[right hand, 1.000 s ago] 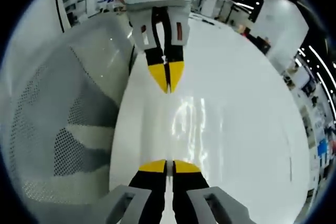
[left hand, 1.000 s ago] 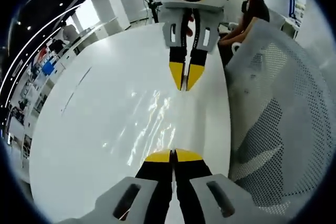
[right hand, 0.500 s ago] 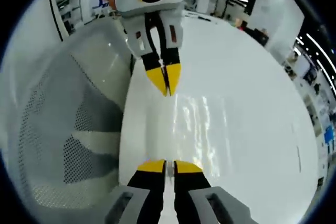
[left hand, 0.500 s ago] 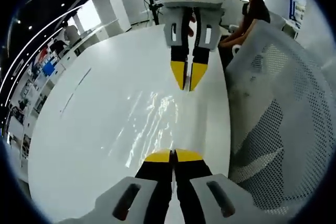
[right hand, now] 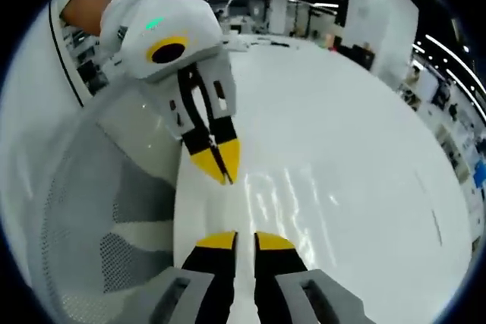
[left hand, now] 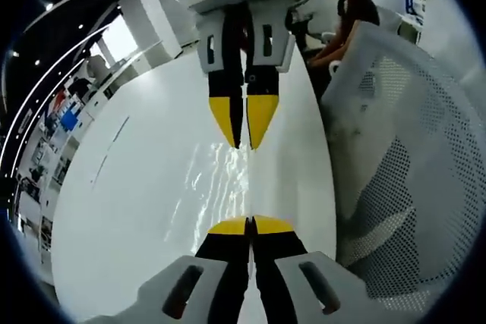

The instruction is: Open the resealable bag by pulling the two sides of the seal apart until the entire bag opening is separated and visibly accessible.

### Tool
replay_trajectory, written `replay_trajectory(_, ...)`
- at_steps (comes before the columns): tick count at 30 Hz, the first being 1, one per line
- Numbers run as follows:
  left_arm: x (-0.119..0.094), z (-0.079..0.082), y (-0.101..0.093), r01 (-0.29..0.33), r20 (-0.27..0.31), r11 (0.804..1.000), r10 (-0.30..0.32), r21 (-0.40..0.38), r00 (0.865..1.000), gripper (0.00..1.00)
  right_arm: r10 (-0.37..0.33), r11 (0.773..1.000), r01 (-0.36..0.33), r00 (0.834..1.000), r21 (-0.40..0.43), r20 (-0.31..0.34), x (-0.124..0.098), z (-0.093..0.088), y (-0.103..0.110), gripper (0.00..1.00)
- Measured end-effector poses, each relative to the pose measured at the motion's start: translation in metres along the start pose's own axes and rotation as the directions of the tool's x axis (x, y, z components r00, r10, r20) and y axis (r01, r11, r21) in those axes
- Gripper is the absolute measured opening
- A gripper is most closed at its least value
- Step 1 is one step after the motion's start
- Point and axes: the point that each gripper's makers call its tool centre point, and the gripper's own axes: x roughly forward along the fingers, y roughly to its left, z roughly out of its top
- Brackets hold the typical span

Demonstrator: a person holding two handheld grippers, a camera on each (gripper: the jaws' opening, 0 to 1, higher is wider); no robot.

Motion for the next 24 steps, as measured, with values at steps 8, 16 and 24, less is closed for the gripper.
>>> replay_trajectory(8, 0.0, -0.001, -0.004, 0.016, 0.013, 0.999, -0.017, 0.042, 1.0, 0.0, 0.037, 0.998, -0.035, 0.999, 0.051, -0.033, 0.011, -0.014, 0.006, 0.04)
replay_trajectory(16, 0.002, 0.004, -0.006, 0.03, 0.046, 0.999, -0.032, 0.044, 0.998, 0.0, 0.059, 0.995, -0.055, 0.997, 0.084, -0.043, 0.022, -0.019, 0.014, 0.04)
replay_trajectory(24, 0.002, 0.001, -0.013, 0.066, 0.037, 0.997, -0.068, 0.051, 0.997, 0.0, 0.089, 0.983, -0.077, 0.994, 0.167, -0.068, 0.026, -0.022, 0.021, 0.0)
